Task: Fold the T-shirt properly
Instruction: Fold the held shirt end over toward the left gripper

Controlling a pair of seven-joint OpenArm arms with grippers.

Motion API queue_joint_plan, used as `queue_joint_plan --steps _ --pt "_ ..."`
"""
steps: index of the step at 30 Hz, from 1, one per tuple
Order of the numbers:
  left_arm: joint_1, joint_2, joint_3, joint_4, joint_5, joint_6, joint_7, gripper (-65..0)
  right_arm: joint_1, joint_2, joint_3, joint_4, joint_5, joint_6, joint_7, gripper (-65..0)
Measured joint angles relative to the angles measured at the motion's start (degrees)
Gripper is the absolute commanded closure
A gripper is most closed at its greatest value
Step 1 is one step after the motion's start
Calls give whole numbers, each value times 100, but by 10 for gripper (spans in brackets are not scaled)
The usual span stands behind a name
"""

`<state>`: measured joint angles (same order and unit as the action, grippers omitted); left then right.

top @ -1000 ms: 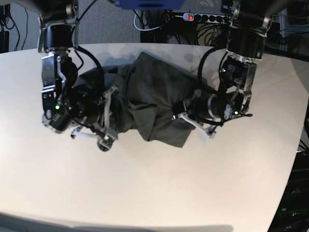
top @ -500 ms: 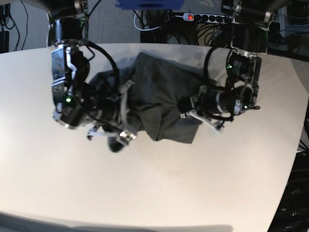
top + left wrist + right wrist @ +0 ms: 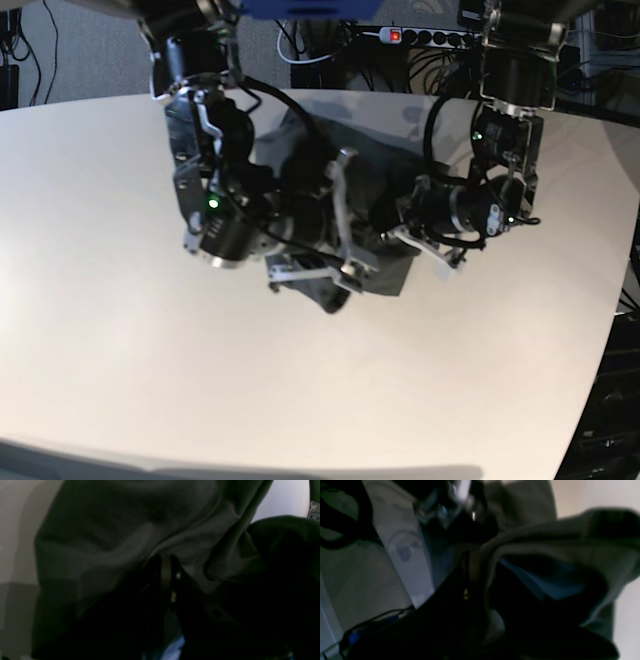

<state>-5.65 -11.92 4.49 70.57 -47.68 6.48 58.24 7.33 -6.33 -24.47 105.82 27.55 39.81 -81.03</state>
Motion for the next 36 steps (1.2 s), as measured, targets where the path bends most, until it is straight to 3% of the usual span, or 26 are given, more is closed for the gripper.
queue_joint_plan --steps 4,10,16,21,27,32,36 --pt "46 0 -22 7 -11 -33 -66 -23 81 -210 -9 -247 26 2 -55 -9" --pt "57 -13 -22 7 -15 -31 -50 -23 170 -177 -216 -483 59 4 -22 -9" --pt "59 -2 -24 11 -15 -33 -48 -23 332 -195 -234 -1311 1014 4 841 -9" --pt "63 -2 -28 33 -11 -31 -39 -23 544 -160 -245 -1508 1349 0 890 -9" --pt "570 -31 -26 1019 616 280 -33 -23 614 -179 -262 -1508 1447 0 955 -9" --pt "715 -11 -413 1502 951 448 778 -23 619 -186 -269 -1508 1488 2 979 -9" --pt "754 66 -704 1539 999 468 953 -23 629 -203 -282 -1508 1491 2 1027 -9"
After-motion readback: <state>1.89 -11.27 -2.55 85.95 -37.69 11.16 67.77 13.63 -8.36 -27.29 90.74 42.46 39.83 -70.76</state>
